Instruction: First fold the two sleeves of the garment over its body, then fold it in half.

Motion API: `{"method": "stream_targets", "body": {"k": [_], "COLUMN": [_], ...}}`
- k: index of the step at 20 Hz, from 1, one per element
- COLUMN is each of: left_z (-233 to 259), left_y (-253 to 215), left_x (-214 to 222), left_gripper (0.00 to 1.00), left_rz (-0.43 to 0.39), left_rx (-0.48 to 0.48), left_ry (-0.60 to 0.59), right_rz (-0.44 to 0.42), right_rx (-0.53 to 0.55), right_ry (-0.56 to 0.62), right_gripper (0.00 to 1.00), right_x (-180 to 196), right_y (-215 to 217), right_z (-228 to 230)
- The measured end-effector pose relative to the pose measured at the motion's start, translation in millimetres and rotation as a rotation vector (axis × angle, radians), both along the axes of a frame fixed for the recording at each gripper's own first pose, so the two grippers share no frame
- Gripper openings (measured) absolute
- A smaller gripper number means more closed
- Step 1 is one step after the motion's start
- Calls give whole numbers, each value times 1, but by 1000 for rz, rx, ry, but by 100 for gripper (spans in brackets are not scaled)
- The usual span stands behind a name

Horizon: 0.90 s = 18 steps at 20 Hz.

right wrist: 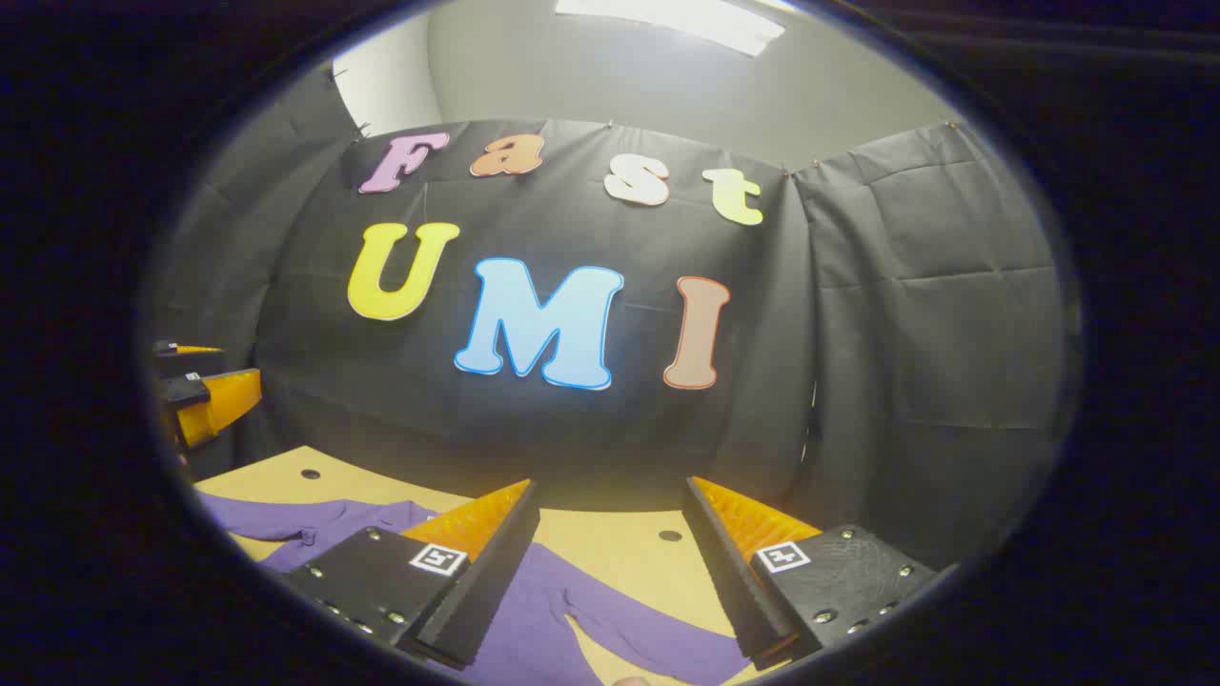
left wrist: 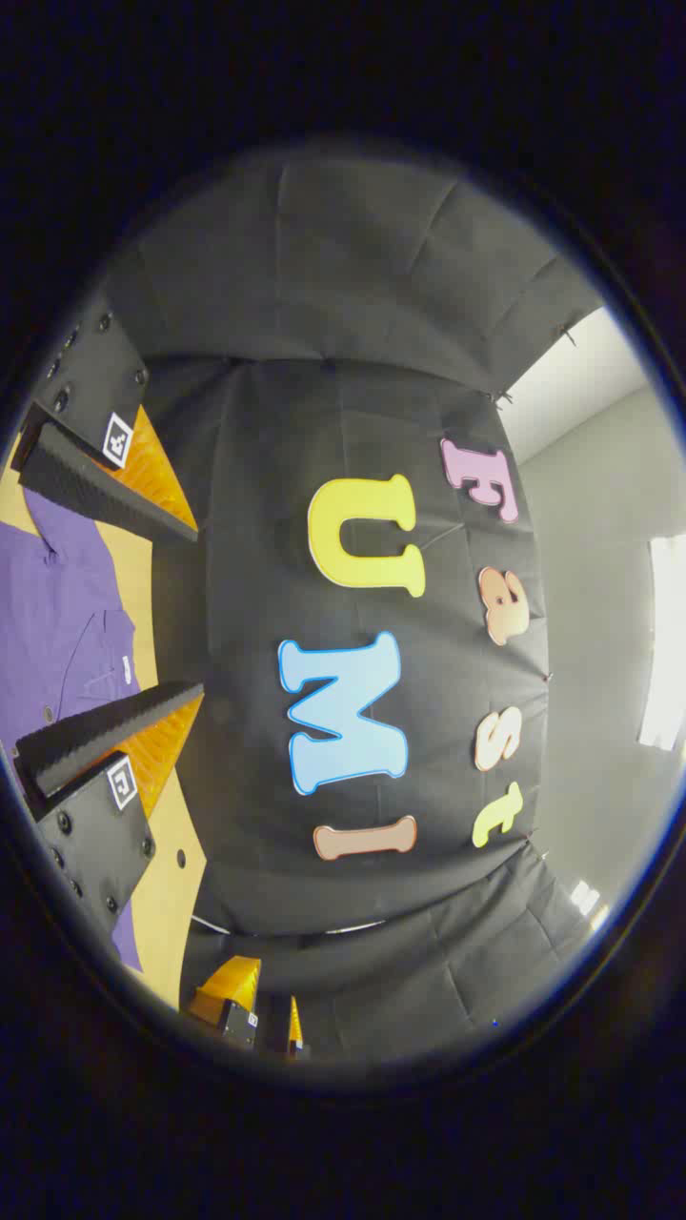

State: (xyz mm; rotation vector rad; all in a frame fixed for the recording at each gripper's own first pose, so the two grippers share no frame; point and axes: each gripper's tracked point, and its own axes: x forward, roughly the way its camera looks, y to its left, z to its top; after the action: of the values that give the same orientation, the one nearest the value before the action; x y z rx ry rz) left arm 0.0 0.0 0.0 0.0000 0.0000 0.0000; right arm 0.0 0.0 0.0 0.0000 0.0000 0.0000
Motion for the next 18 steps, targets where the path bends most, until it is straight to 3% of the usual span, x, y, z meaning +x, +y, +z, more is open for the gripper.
{"method": "stream_targets", "body": {"k": [7, 18], "left_z": [-5, -13], "left_y": [-3, 4], "left_x": [6, 16], "left_gripper": [94, 95], "left_rz": [-24, 3], "left_rx": [-15, -15], "left_ry": [7, 33], "right_rz": [-18, -11], "right_rx": [15, 16], "right_ry": [36, 85], "right_gripper": [95, 94], "right_x": [6, 21], "right_y": [-1, -2], "right_z": [-12, -34]}}
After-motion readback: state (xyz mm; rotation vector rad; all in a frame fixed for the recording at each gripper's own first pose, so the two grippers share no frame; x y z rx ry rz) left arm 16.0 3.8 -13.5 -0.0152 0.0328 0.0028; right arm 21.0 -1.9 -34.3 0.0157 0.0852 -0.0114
